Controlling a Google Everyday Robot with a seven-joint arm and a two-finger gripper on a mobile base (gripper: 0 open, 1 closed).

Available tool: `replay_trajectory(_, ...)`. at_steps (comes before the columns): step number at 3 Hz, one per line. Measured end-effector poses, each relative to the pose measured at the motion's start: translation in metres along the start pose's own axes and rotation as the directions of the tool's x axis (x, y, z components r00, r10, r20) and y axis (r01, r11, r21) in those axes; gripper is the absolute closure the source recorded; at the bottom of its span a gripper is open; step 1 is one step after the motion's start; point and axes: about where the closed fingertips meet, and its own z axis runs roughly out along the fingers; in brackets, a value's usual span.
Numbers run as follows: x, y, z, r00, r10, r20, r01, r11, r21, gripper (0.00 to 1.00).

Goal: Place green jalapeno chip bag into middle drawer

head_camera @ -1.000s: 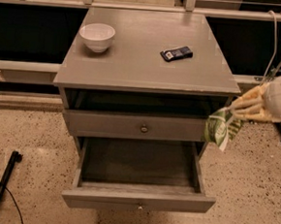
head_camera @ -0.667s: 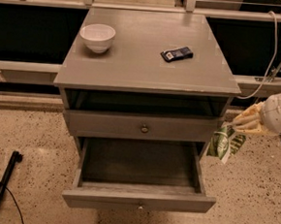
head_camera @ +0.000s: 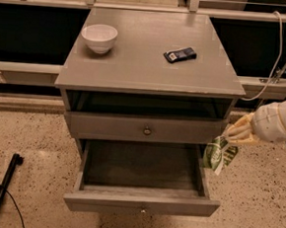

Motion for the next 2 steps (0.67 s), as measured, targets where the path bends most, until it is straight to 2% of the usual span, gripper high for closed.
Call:
replay_trajectory(1, -0.002, 0.029, 0.05, 0.994, 0.055, 0.097, -0.05, 0.9973, -0.054, 1.0)
replay_trajectory(2, -0.014, 0.048, 0.096, 0.976, 0.09, 0.197, -0.089, 0.9959, -0.012, 1.0)
